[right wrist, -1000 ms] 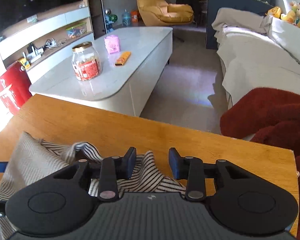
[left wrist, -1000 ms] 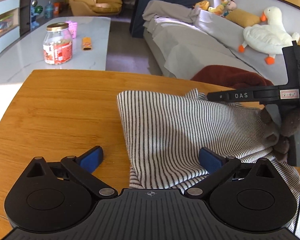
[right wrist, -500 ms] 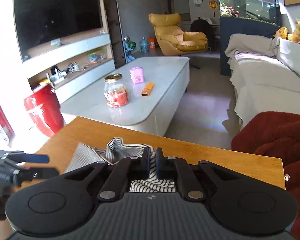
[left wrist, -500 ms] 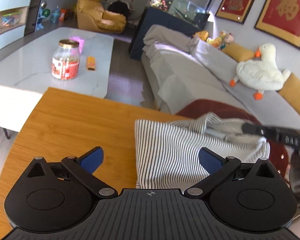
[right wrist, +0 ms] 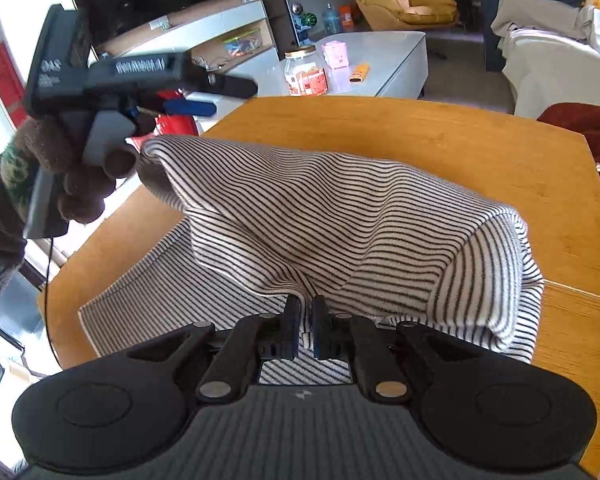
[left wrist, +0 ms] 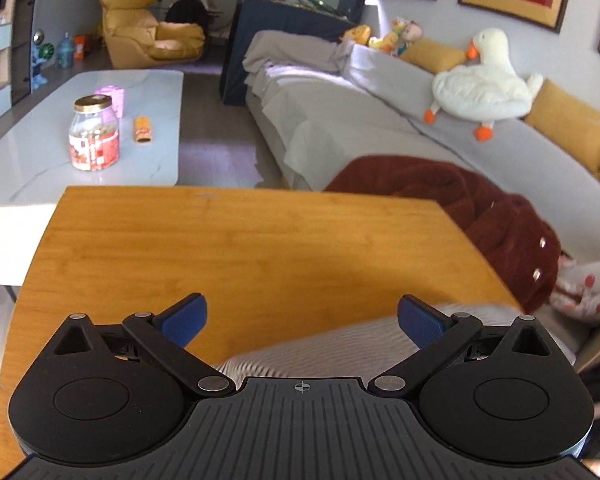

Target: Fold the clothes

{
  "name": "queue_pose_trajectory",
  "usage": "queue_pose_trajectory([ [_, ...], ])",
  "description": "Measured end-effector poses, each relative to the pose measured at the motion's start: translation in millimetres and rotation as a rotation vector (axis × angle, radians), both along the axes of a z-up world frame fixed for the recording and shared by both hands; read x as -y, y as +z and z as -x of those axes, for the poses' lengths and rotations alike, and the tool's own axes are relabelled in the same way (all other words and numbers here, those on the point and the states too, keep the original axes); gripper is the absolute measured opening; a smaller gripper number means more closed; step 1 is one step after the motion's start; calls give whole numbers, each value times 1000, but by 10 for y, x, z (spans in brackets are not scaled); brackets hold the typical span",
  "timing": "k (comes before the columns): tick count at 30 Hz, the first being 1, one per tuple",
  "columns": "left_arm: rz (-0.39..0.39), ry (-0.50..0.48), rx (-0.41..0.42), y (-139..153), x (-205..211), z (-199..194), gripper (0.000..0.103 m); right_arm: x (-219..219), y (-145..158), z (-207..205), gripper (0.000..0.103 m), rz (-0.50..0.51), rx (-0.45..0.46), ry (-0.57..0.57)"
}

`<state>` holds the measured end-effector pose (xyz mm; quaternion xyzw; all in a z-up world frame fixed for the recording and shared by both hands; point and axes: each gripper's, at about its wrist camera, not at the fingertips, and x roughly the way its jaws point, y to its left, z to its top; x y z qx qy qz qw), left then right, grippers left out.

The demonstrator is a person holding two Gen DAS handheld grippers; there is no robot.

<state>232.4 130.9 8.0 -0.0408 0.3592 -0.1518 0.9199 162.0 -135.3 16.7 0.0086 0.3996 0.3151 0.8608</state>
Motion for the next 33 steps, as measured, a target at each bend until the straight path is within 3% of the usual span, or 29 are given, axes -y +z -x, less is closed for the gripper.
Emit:
queue_pose_trajectory([
  [1, -33, -5, -13, -50, -17, 57, 103, 118, 115, 33, 12, -41, 19, -19],
  [3, -86, -13, -44, -153, -76, 181, 103, 378, 352, 96, 38, -107, 76, -83],
  [4, -96, -16, -61, -193, -122, 242, 103, 512, 447, 123, 56, -119, 109, -130],
  [5, -93, -18, -79, -226, -180, 304, 103, 627, 515, 135, 62, -118, 134, -174],
  [8, 9, -17, -111, -194, -311, 440, 103, 858, 507, 101, 69, -103, 142, -276],
  [11, 202, -29, -147, -144, -405, 490, 103, 967, 271, -41, 75, -153, 47, -348],
  [13, 285, -36, -171, -163, -391, 460, 103, 931, 68, -161, 78, -198, -19, -355],
  [16, 318, -20, -204, -260, -341, 372, 102, 769, -206, -258, 78, -216, -84, -336],
  [18, 326, 6, -243, -377, -329, 274, 93, 657, -311, -317, 78, -205, -89, -317],
  [19, 341, 14, -269, -442, -328, 208, 82, 602, -358, -343, 75, -197, -87, -310],
  [21, 382, 16, -314, -552, -329, 57, 76, 500, -410, -403, 61, -183, -58, -305],
  [22, 389, 16, -316, -567, -323, -24, 75, 443, -421, -475, 48, -186, -52, -299],
  [24, 370, 26, -286, -515, -304, -206, 74, 342, -429, -660, 36, -204, -48, -287],
  [26, 374, 39, -250, -400, -328, -300, 66, 251, -374, -860, 27, -214, -29, -285],
  [29, 379, 30, -189, -196, -357, -286, 64, 205, -159, -1007, 26, -238, 23, -279],
  [33, 373, -31, -147, -80, -303, 82, 64, 334, 73, -782, 26, -256, 83, -223],
])
